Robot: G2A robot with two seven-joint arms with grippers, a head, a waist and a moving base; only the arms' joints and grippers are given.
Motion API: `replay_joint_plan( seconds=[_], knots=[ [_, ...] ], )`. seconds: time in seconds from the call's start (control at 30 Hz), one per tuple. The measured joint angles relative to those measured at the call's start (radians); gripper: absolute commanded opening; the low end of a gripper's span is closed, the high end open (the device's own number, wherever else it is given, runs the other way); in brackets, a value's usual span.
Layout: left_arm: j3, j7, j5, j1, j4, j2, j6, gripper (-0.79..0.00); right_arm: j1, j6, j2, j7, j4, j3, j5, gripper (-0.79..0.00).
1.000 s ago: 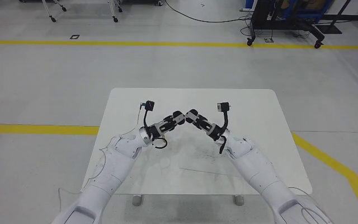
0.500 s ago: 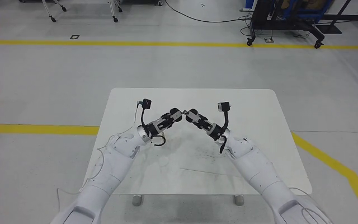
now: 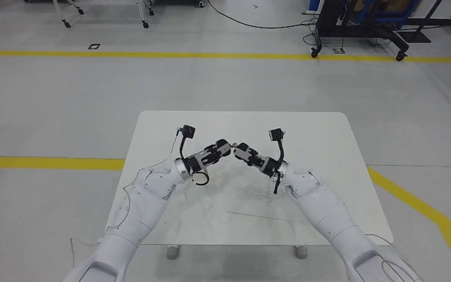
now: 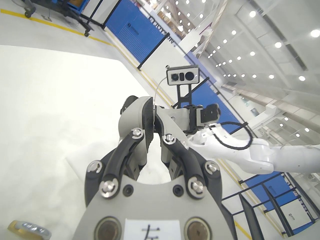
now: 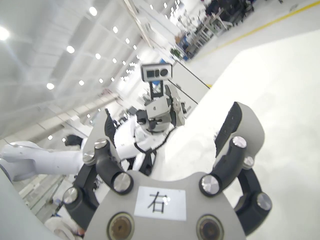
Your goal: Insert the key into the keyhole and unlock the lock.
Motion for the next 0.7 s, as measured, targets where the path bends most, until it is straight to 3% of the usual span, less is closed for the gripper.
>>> replay_joint_plan(
  seconds=[0.07, 0.2, 0.23, 0.27, 0.3, 0.5, 0.7],
  knots=[
    [-0.002, -0.025, 0.026, -0.004, -0.006, 0.005, 0.019, -0.785, -0.005, 0.011, 0.015, 0.061, -0.010, 0.022, -0.037, 0.000],
    [-0.012, -0.096, 0.013, -0.003, -0.010, 0.015, 0.013, -0.785, -0.029, 0.033, 0.036, 0.190, -0.054, 0.054, 0.064, 0.000],
    [-0.014, -0.114, 0.004, -0.003, -0.010, 0.018, 0.010, -0.785, -0.033, 0.037, 0.039, 0.218, -0.061, 0.057, 0.089, -0.185],
    [-0.015, -0.133, -0.007, -0.004, -0.011, 0.020, 0.006, -0.785, -0.036, 0.043, 0.041, 0.245, -0.067, 0.060, 0.116, -0.240],
    [-0.017, -0.157, -0.019, -0.005, -0.012, 0.022, -0.001, -0.785, -0.040, 0.051, 0.044, 0.281, -0.074, 0.063, 0.153, -0.366],
    [-0.007, -0.233, -0.076, -0.008, -0.021, 0.028, -0.034, -0.785, -0.038, 0.091, 0.050, 0.417, -0.079, 0.059, 0.288, -0.480],
    [0.016, -0.269, -0.086, -0.018, -0.021, 0.029, -0.030, -0.785, -0.025, 0.090, 0.050, 0.432, -0.061, 0.047, 0.280, -0.548]
  ],
)
